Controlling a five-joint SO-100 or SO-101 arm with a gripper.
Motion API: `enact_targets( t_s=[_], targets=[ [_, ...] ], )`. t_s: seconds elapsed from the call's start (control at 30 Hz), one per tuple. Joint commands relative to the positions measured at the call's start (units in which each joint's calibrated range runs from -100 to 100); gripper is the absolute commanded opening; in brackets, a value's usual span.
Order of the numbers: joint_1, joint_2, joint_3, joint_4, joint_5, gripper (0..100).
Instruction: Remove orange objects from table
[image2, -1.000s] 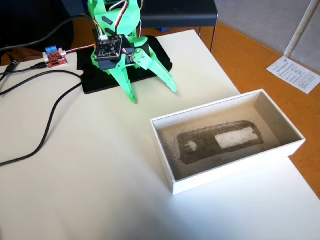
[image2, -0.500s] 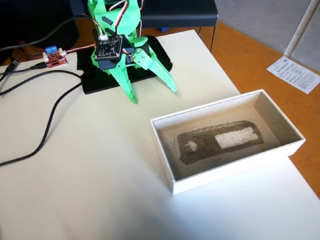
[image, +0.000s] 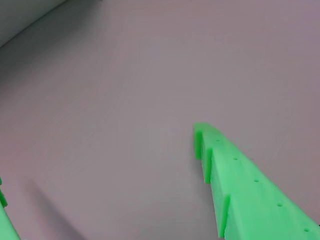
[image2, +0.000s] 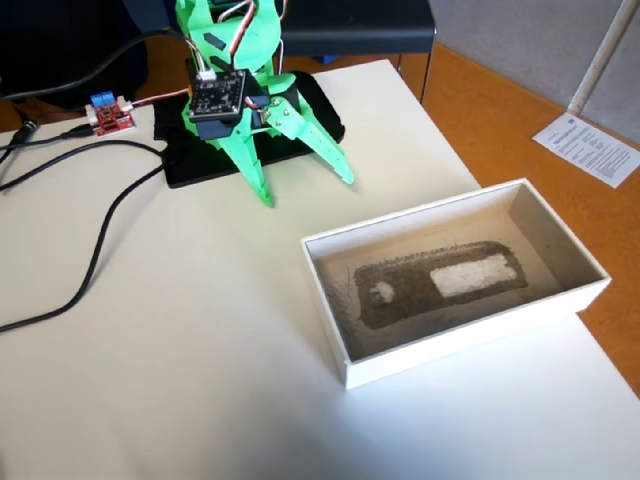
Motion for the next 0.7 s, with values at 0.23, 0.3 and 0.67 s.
enact_targets(
  t_s=[0.23,0.3,0.67],
  targets=[
    [-0.30,-0.27,-0.20,0.13,-0.20,42],
    [-0.30,-0.27,-0.20,0.13,-0.20,42],
    [-4.73,-0.27,-0.20,0.05,-1.12,42]
  ],
)
